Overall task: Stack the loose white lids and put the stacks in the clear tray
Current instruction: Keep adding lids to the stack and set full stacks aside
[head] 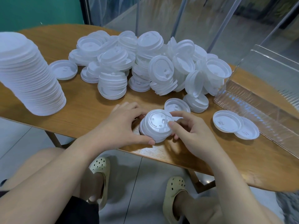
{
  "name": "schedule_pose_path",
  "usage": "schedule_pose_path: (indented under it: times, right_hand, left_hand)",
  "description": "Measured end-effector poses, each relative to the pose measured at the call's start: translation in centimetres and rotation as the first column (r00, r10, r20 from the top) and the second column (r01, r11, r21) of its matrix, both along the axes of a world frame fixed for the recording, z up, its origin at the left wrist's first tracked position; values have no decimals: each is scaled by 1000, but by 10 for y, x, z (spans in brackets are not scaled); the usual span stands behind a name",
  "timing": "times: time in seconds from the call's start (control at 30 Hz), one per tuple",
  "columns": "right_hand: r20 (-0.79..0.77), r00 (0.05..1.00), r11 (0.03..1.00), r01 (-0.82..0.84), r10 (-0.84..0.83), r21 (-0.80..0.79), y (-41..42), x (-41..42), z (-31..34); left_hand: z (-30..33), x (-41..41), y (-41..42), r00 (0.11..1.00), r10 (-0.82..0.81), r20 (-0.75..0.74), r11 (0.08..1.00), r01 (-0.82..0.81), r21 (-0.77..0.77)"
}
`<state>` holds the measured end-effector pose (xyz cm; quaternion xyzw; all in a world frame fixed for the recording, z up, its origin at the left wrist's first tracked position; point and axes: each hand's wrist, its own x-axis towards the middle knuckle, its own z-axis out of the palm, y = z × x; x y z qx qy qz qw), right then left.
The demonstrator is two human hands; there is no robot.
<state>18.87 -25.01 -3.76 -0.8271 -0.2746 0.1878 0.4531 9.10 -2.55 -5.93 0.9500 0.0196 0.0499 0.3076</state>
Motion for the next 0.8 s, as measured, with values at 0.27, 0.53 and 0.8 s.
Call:
schedule_pose_path:
  times: [0.27,0.53,0.8]
  right_hand:
    - [67,997,998,-35,38,-45,1,2,-11]
    - [161,986,996,-31,45,-89,4,-1,-9]
    - [433,898,992,113,-77,-59,-6,14,-10]
  left_hand:
    - [-2,0,1,1000,-11,12,1000,12,-15]
    - [-1,0,0,1000,-16,22,1000,16,-27]
    - [0,-2,0,1000,-1,2,1000,1,-17]
